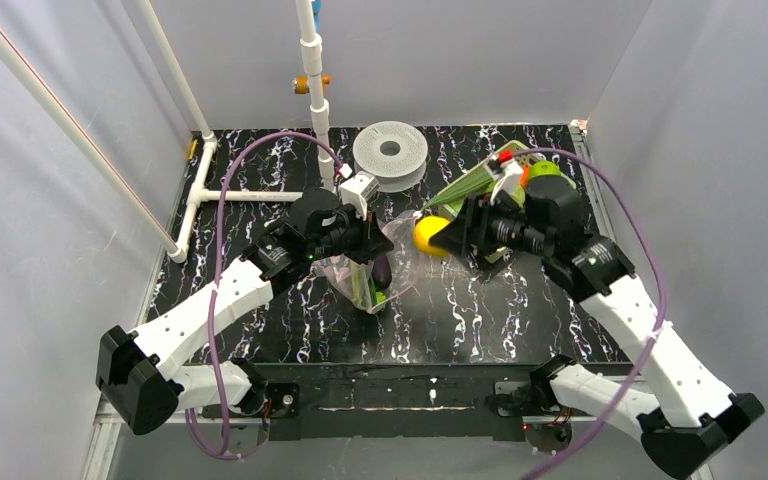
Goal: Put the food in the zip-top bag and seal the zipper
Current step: Place the fake fruit in the zipper food storage bag.
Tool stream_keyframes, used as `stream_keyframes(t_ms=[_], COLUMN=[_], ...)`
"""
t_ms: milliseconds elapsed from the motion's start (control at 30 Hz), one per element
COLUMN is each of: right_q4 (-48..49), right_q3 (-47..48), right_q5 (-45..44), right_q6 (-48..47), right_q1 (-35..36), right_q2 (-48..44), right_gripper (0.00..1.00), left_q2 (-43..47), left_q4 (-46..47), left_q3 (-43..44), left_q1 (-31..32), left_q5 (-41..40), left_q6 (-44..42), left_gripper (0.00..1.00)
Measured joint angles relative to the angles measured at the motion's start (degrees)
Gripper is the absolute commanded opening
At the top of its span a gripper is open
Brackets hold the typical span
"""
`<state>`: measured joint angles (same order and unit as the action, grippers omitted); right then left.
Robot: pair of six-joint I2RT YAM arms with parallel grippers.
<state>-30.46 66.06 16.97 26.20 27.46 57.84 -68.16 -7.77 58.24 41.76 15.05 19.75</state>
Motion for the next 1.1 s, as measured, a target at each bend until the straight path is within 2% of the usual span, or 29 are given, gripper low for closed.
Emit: stream_keyframes(t_ms=[133, 200, 267, 300, 400, 467, 900, 967, 1100], right_q4=[2.8, 7.2, 17.3, 25.6, 34.1, 38.3, 38.4, 36.5, 32.3], right_q3=[-1.7, -5.2, -12.0, -16.2, -18.0, -20.2, -21.4, -20.2, -14.9], right_q5=[2.1, 2.2, 2.0, 1.6, 1.1, -1.5, -9.0, -10.5, -13.8], right_q6=[1.3, 2.9, 7.3, 11.0, 12.1, 10.6, 3.3, 1.8, -0.3], right_q1=[10.4, 14.1, 17.0, 18.2, 19.3, 20.0, 20.3, 20.3, 21.4], right_q2=[-4.9, -6.5, -5.9, -3.6, 0.0, -0.8, -2.0, -1.5, 2.9], right_gripper=[0.01, 0.01, 0.01, 0.01, 0.01, 0.01, 0.01, 0.11, 0.47], left_q2=[0.0, 0.2, 1.1, 2.2, 4.8, 7.2, 10.2, 10.1, 10.1], left_q4=[0.0, 0.0, 0.1, 0.4, 0.1, 0.4, 4.1, 4.1, 4.3], left_q3=[0.0, 0.0, 0.0, -0.2, -0.8, -1.2, -1.2, -1.2, -1.2], left_q1=[0.0, 0.0, 0.0, 0.0, -1.4, -1.5, -0.9, -0.6, -0.7], left_q5=[-0.1, -0.4, -0.7, -1.2, -5.0, -5.8, -1.5, -0.9, -0.8], left_q6=[0.0, 0.0, 0.0, -0.3, -1.3, -1.3, 0.8, 0.9, 0.9], left_gripper=[0.00, 0.00, 0.00, 0.00, 0.00, 0.00, 0.00, 0.00, 0.00])
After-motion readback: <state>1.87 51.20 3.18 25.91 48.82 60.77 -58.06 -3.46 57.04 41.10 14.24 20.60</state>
